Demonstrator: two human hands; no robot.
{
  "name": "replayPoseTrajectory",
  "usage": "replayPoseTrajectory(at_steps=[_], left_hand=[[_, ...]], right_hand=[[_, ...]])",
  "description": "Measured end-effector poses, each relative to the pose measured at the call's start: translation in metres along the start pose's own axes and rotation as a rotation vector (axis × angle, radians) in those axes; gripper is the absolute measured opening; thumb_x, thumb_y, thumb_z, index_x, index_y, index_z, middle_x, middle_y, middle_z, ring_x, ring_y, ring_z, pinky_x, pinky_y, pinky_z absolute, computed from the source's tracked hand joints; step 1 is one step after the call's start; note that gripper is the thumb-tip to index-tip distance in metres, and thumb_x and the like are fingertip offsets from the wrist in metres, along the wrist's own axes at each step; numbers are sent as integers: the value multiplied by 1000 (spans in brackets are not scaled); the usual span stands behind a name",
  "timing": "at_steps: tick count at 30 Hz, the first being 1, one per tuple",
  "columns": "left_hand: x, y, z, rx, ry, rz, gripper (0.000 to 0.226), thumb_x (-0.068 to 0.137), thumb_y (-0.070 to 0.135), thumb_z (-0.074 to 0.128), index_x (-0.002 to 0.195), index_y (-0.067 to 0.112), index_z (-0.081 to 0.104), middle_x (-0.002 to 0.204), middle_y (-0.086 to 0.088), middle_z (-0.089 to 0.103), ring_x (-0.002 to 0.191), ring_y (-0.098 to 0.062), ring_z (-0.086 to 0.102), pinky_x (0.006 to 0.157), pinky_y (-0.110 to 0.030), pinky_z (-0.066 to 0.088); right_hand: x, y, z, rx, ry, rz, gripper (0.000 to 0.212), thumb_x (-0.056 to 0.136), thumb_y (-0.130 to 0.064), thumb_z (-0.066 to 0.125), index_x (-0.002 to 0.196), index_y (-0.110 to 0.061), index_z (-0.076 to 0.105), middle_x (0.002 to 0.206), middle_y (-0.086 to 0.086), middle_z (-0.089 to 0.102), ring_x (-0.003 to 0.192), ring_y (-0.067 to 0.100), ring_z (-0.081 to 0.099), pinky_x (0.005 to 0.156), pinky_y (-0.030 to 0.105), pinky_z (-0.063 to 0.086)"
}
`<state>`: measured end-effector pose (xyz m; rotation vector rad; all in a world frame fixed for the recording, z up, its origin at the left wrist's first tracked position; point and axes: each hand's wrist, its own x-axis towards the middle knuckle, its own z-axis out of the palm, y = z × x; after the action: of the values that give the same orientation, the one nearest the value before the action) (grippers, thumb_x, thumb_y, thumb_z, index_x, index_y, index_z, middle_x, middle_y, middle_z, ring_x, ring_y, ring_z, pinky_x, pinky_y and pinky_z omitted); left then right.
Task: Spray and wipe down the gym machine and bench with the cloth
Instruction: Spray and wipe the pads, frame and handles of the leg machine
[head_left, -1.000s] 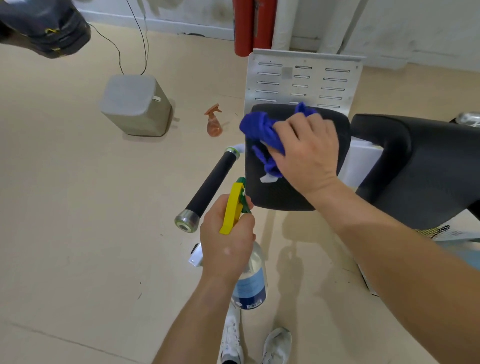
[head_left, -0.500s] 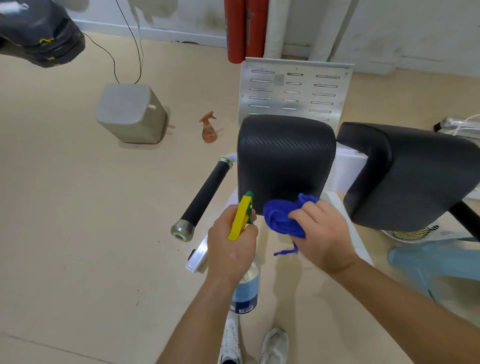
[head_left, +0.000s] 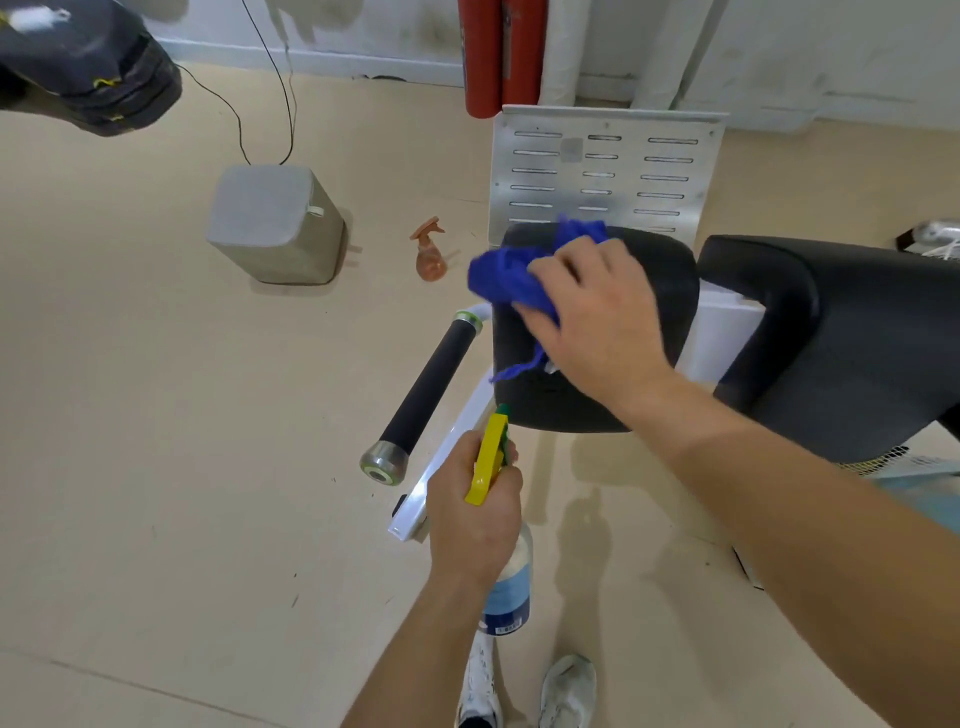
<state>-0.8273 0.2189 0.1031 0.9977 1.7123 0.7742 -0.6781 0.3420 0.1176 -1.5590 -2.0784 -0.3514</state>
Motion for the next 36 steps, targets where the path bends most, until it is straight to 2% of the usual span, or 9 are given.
replayPoseTrajectory(at_steps=[5, 7, 9, 14, 20, 25, 31, 33, 36], left_hand=[[4, 6, -9, -92, 55, 69, 25, 75, 11, 52, 90, 24, 68, 78, 2, 65, 63, -22, 56, 66, -54, 57], [7, 10, -9, -108, 92, 76, 27, 82, 4, 55, 87, 28, 66, 73, 7, 62, 57, -8, 51, 61, -49, 56], [11, 13, -10, -92, 102, 79, 31, 87, -2, 57, 88, 28, 65, 77, 7, 63, 60, -12, 54, 62, -49, 58], [9, 10, -7, -98, 78, 91, 27, 76, 13, 51, 87, 32, 66, 81, 0, 60, 60, -15, 50, 65, -59, 57], [4, 12, -3, -220, 173, 60, 32, 75, 12, 50, 81, 39, 66, 69, 20, 60, 59, -3, 53, 61, -51, 57], [9, 13, -9, -223, 210, 102, 22, 75, 10, 50, 87, 20, 66, 75, -6, 58, 59, -5, 50, 56, -40, 56], [14, 13, -12, -152, 229, 90, 33, 90, -6, 56, 91, 25, 67, 74, 7, 61, 59, -4, 52, 64, -47, 59], [12, 14, -7, -149, 218, 78, 28, 91, -9, 54, 93, 15, 67, 81, 2, 61, 60, -3, 53, 63, -44, 59], [7, 14, 3, -139, 187, 46, 23, 91, -8, 53, 91, 11, 66, 77, -8, 56, 59, -6, 52, 62, -36, 58]], right_hand=[[-43, -16, 37, -111, 24, -292, 7, 90, -20, 64, 92, -15, 61, 82, 7, 56, 74, 26, 46, 69, 37, 37], [-84, -6, 44, -136, -212, -574, 15, 84, -19, 70, 95, -17, 61, 87, 4, 60, 76, 25, 51, 70, 37, 42], [-121, 10, 43, -203, -438, -732, 31, 76, -21, 78, 100, -18, 60, 95, 1, 62, 81, 24, 52, 72, 35, 43], [-106, 45, 8, -225, -158, -506, 11, 87, -5, 63, 88, -16, 65, 79, 2, 56, 68, 25, 47, 64, 36, 35], [0, -2, 18, -164, 93, -227, 13, 95, -22, 56, 96, -14, 66, 86, 7, 63, 74, 27, 55, 71, 38, 38], [-20, -39, 52, -195, 77, -364, 20, 89, -4, 49, 83, -17, 62, 77, 3, 55, 66, 23, 45, 66, 35, 32], [-113, 7, 44, -139, -324, -647, 15, 85, -12, 63, 96, -18, 56, 90, 0, 60, 78, 23, 51, 72, 34, 42], [-128, 31, 28, -173, -377, -591, 16, 86, -7, 56, 97, -18, 58, 89, 1, 62, 77, 23, 54, 71, 34, 46], [-125, 56, -1, -248, -177, -334, 21, 89, -5, 51, 98, -16, 66, 82, 4, 58, 69, 27, 51, 68, 38, 42]])
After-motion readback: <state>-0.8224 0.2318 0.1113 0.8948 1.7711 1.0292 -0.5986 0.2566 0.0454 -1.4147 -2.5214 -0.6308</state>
